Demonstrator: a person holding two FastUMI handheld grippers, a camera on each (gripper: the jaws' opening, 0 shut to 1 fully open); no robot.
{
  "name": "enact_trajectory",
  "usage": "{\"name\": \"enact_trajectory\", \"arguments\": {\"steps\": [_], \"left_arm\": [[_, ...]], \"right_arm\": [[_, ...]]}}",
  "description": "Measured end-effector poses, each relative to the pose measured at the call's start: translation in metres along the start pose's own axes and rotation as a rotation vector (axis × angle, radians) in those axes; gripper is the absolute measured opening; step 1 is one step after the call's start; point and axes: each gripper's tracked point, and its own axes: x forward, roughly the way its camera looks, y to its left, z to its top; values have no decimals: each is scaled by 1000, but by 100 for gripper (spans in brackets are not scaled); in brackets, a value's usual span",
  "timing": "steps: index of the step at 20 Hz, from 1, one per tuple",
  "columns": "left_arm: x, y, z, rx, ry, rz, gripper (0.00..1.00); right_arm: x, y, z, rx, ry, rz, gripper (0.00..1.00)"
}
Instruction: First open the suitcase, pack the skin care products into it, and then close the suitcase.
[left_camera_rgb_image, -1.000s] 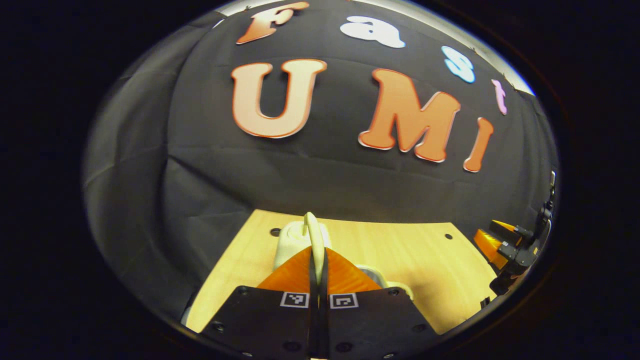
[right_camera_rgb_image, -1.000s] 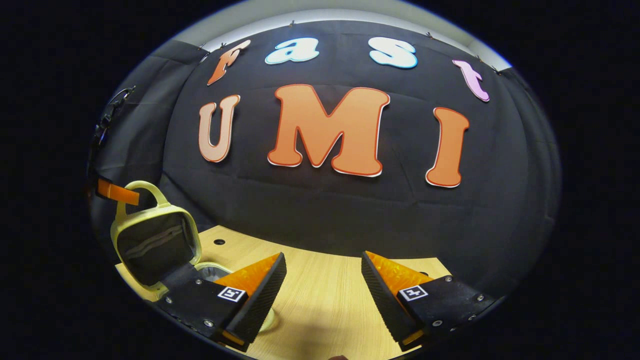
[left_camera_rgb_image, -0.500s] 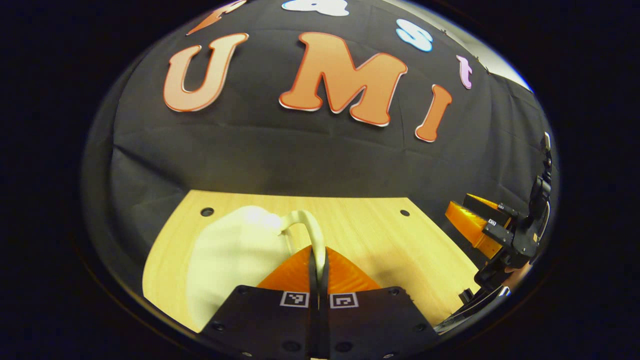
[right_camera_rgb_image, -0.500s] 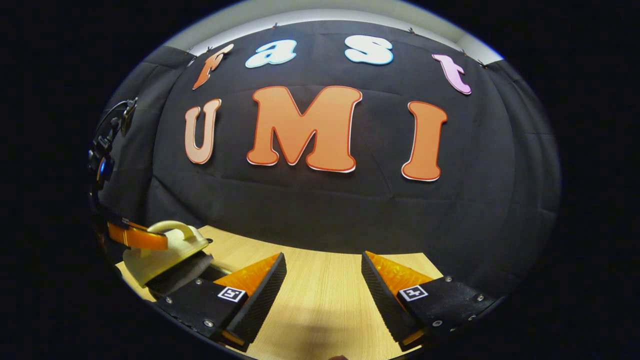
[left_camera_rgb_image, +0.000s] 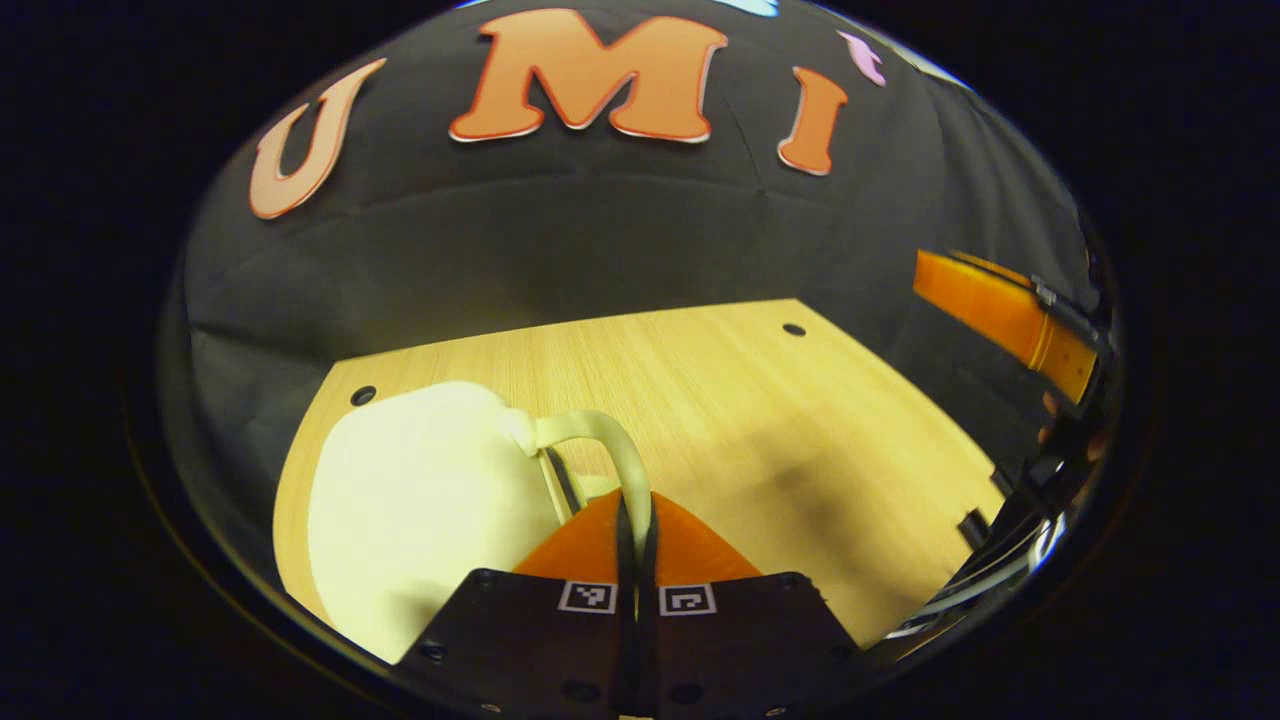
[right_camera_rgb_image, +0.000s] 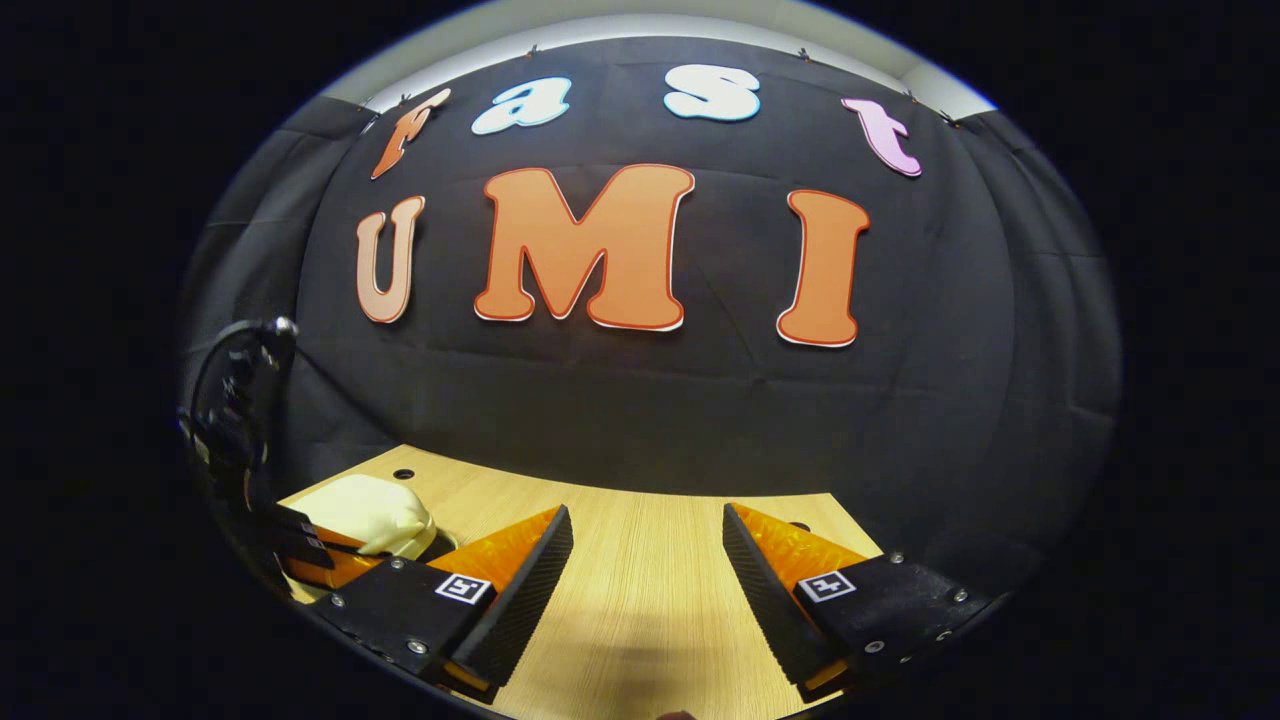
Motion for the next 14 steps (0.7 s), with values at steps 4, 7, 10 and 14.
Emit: {"name": "enact_trajectory", "arguments": {"steps": [4,7,10,14], "left_arm": [[19,-12,-15,119,33,40,6],[10,-22,-12,93,4,23,21],[5,-23,11,69,-80,41,52],[-22,-19,54,-4,-235,85,84]], "right_arm": [[-3,-6,0,2,-4,-8,96],[4,-10,-2,1,-12,-19,96],[4,-17,-1,4,-14,-31,96],[2,-21,5,6,-33,-36,96]]}}
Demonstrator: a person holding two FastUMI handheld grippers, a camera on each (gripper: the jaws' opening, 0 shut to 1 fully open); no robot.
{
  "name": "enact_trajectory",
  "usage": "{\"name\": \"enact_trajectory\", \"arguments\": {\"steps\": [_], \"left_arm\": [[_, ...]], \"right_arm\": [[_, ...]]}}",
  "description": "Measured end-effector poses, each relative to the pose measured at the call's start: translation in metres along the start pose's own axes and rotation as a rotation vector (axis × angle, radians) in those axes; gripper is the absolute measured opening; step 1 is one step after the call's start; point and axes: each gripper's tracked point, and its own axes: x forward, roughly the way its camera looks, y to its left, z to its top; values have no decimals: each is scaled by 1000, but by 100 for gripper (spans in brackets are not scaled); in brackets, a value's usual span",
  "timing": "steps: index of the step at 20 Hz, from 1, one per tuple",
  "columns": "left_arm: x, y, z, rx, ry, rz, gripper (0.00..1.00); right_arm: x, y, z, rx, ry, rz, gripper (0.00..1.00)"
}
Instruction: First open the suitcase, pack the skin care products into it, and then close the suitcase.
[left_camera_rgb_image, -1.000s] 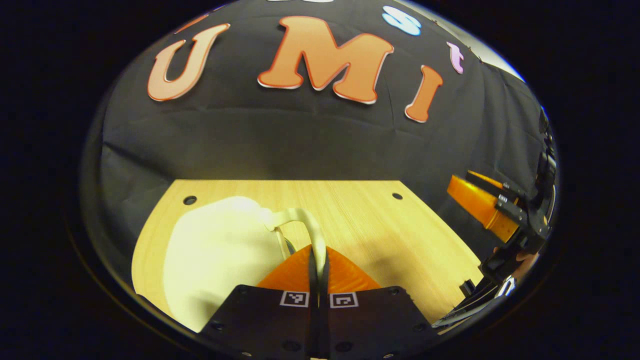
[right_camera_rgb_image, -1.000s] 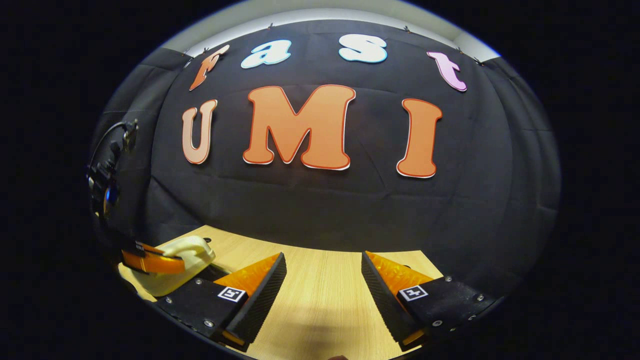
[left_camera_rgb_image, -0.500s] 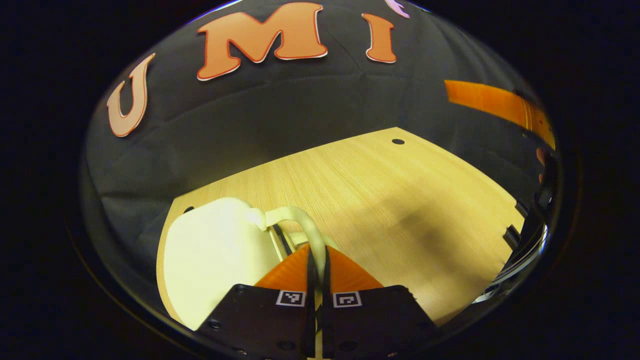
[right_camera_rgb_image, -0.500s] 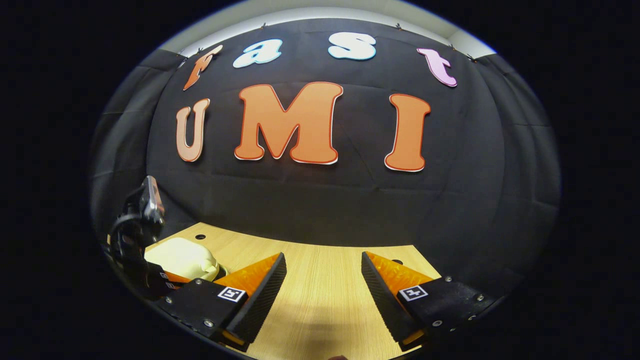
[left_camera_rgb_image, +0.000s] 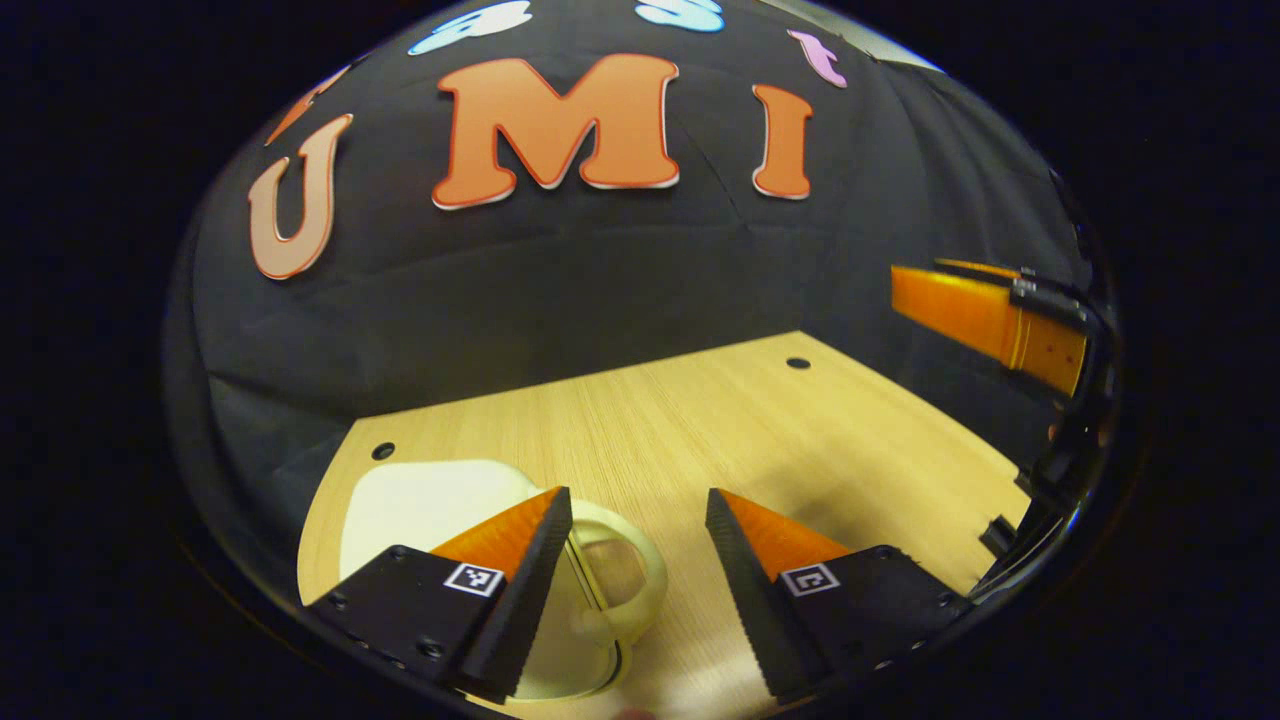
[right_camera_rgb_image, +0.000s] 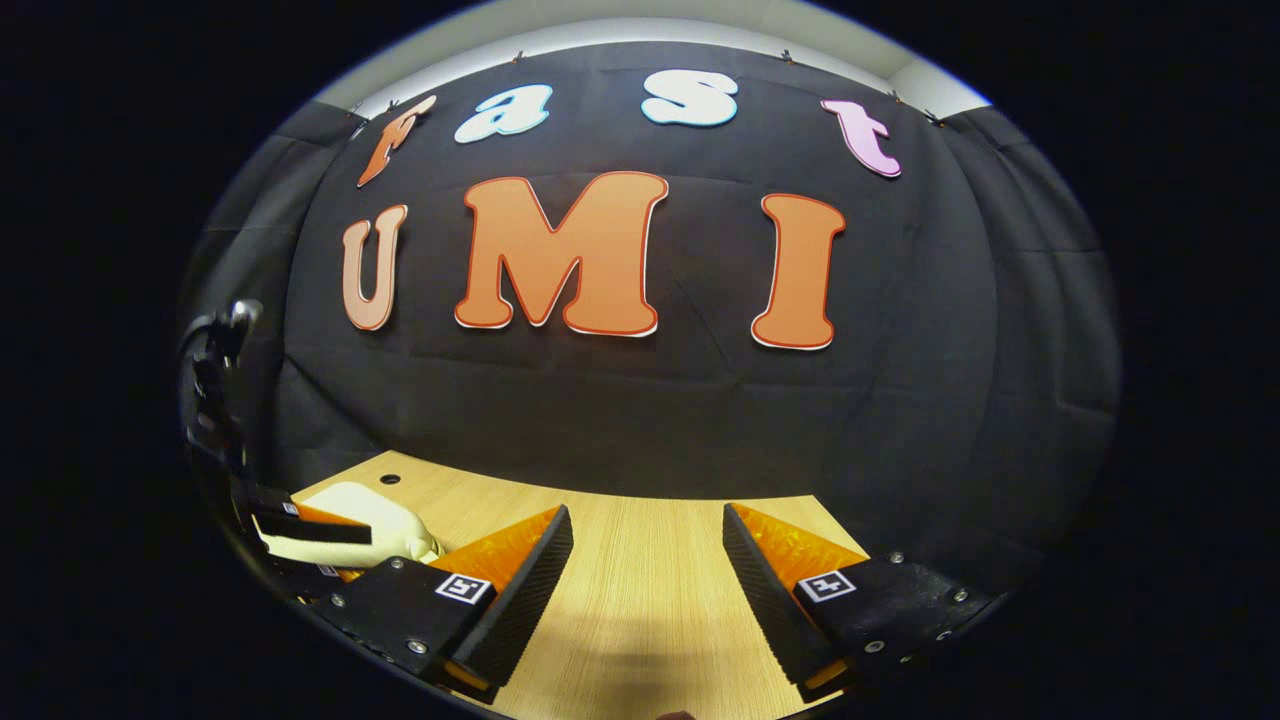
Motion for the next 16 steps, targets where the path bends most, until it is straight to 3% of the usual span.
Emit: {"name": "enact_trajectory", "arguments": {"steps": [3,8,16], "left_arm": [[-8,5,28,2,-78,38,94],[-20,10,55,-44,-177,74,98],[-37,9,70,-83,-242,104,97]], "right_arm": [[2,3,0,6,1,8,95],[-2,5,6,1,-15,14,96],[-9,8,18,-23,-56,28,95]]}}
